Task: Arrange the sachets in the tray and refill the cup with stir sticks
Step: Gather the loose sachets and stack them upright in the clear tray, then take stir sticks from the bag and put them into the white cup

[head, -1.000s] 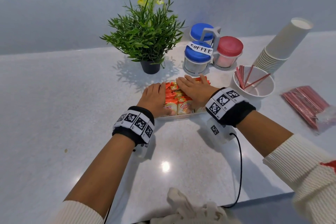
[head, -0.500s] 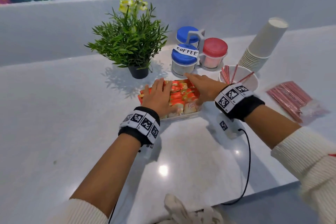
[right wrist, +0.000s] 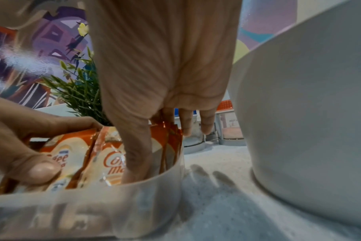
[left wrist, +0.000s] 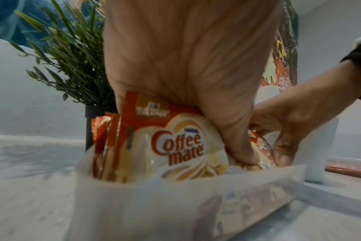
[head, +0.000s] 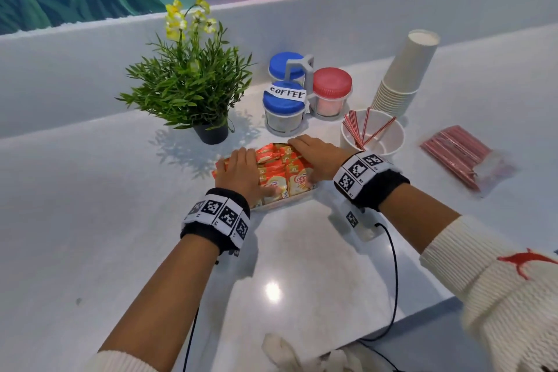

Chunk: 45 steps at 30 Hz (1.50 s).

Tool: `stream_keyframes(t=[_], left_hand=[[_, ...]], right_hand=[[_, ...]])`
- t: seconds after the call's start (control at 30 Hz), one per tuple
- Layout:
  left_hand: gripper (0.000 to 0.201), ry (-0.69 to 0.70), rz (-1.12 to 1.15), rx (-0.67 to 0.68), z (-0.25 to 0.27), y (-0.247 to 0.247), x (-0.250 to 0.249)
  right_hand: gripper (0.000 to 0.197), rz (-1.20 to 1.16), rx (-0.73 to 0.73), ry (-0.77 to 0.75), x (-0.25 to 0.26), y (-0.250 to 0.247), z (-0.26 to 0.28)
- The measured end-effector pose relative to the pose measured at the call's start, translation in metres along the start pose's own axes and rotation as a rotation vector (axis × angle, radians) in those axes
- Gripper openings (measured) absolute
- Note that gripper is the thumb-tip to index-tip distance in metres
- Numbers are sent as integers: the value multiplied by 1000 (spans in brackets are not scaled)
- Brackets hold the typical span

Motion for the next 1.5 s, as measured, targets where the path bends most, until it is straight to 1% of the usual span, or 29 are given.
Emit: stream_keyframes(t=[0.1,0.17,0.23,0.3,0.4,0.5,0.57,0.7,0.8,0.83,0.9,1.03,1.1,1.17,1.2,1.27,1.37,1.43,1.5], left_hand=[[93,18,17,31,0,-2,1],[96,46,27,65,0,-8,-2],[97,78,42,69,0,-20,-10],[94,115,70,40,1,-38,-23],[74,216,125,-87,5,-73,-51],[59,316,180,-182,9,-99,-84],[54,380,201,-215,9,-109,-111],[46,487,247,-198,8,-118,-167],[42,554,263,-170,4,-118,-213],[41,572,268,-164,1,-117,-226],[40,603,280,-139,-4,-114,-255],[35,650,276,-54,-16,-96,-296],[33,665,250,18,-22,-81,-312],[33,670,237,95,-30,-63,-326],[33,671,230,123,-33,-55,-331],[33,673,215,169,-38,-40,-342],[32,662,218,234,-44,-23,-354],[32,675,212,243,-50,-14,-362],[36,707,169,236,-57,-4,-368]], right_hand=[[100,-24,-36,14,3,-3,7],[95,-99,-117,3,7,-12,17],[86,-199,-217,-10,9,-28,30],[77,-257,-327,-27,9,-47,45],[65,-299,-496,-6,-5,-76,68],[52,-332,-637,53,-33,-101,96],[48,-350,-692,138,-62,-113,117],[42,-383,-784,294,-128,-124,160],[36,-456,-831,429,-182,-120,190],[35,-469,-825,475,-198,-116,196],[34,-462,-762,570,-232,-105,202],[35,-418,-504,708,-277,-69,191],[32,-378,-368,752,-291,-51,183],[31,-346,-273,786,-302,-34,176],[34,-352,-250,795,-307,-25,174],[42,-348,-249,792,-316,-14,170],[45,-354,-263,736,-317,-8,169],[50,-383,-275,671,-311,-11,173],[57,-415,-251,616,-303,-12,180]])
Point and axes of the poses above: each hand's wrist, its own z-axis away from the middle knuckle, its own y-axis out of the palm, x = y × z, the point moved 7 cm from there along -z, towards the middle knuckle, and after that the axes turned 6 degrees about -z, right-handed, at the moved point
